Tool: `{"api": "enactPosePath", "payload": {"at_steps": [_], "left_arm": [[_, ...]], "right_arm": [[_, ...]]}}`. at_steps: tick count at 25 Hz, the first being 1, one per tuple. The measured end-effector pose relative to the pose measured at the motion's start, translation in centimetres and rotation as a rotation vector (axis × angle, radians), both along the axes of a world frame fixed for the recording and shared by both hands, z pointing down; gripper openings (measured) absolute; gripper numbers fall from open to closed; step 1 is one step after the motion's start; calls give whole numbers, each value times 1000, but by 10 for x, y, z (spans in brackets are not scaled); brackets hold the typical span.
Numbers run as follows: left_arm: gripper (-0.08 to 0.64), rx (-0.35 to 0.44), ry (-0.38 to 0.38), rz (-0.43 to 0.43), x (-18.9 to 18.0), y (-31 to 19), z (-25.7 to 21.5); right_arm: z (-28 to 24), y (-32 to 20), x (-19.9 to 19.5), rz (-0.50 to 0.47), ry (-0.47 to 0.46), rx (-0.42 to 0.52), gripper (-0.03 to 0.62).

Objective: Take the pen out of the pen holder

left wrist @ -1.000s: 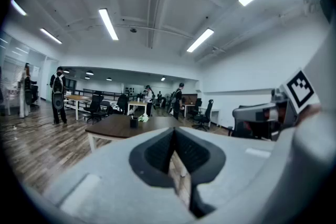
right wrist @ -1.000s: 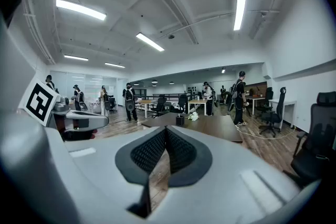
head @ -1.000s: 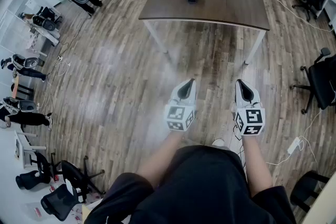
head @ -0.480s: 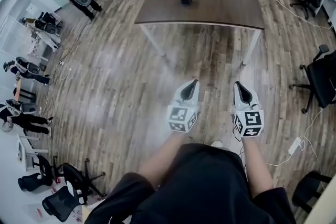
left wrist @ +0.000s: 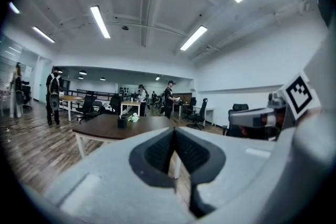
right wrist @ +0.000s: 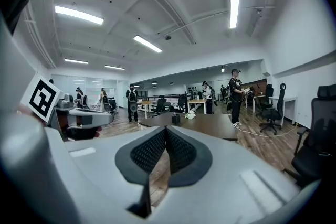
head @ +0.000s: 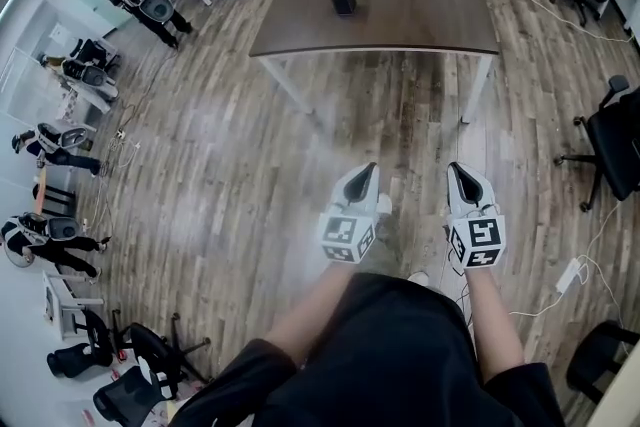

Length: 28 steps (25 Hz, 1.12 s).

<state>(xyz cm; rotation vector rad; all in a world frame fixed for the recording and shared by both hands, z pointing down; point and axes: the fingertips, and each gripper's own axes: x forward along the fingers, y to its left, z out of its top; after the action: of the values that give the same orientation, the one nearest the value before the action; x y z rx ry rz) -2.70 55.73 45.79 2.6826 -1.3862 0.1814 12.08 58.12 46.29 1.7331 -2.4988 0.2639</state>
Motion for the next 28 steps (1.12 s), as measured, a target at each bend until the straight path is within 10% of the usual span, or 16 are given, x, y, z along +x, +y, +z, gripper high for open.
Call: {"api": "enactPosePath", "payload": {"at_steps": [28], "left_arm": [[3,-58,53,66,20,-390,21]], "right_arm": [[24,-370,15,68,75,-87,3]]}}
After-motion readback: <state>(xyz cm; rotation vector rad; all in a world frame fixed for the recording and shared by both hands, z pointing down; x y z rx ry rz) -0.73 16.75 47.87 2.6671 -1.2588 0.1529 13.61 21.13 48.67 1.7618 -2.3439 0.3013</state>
